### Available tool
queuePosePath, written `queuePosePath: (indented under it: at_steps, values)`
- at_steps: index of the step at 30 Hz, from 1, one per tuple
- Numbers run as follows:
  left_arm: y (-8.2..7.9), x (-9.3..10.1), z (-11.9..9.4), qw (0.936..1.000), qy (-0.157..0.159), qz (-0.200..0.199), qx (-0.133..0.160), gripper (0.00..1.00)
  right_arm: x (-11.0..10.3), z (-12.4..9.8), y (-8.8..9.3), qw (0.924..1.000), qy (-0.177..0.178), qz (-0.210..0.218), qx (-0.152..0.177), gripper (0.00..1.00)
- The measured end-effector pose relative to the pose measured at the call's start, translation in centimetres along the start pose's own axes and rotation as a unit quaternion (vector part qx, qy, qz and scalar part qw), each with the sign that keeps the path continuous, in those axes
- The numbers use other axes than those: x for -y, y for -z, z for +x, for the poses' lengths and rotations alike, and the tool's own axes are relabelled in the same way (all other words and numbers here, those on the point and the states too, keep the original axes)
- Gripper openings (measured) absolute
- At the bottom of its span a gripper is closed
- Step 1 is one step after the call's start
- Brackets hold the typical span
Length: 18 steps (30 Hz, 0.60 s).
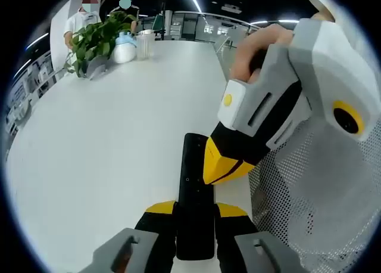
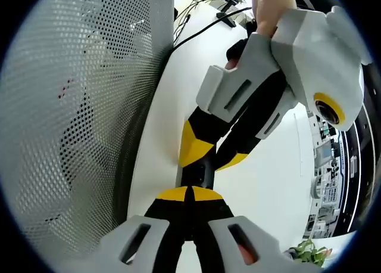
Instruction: Press the specified remote control buttons in sequence, fully releasing each button before pressing the next.
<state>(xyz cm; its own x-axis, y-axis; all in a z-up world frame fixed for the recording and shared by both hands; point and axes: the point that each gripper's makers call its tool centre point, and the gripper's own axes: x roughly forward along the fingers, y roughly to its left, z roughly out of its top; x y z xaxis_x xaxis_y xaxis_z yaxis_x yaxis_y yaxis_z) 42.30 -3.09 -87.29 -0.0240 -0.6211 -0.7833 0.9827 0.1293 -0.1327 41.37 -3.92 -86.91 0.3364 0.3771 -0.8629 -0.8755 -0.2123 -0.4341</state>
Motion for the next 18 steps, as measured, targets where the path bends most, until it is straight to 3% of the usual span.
queuePosePath:
  at_steps: [13,16,18]
  values:
    - [0.01,0.06,0.01,1.0000,0.000,0.002,-0.002,0.24,0.06,-0.12,0.10,0.9985,-0.013,0.053,0.008,0.00]
    - [0.00,0.06,0.03,1.0000,0.000,0.003,-0.002,0.24,0.04,-0.12,0.08,0.9942,-0.025,0.103,0.023,0.00]
    - [0.01,0.06,0.03,1.0000,0.000,0.004,-0.002,0.24,0.11,-0.16,0.11,0.9872,-0.041,0.151,0.032,0.00]
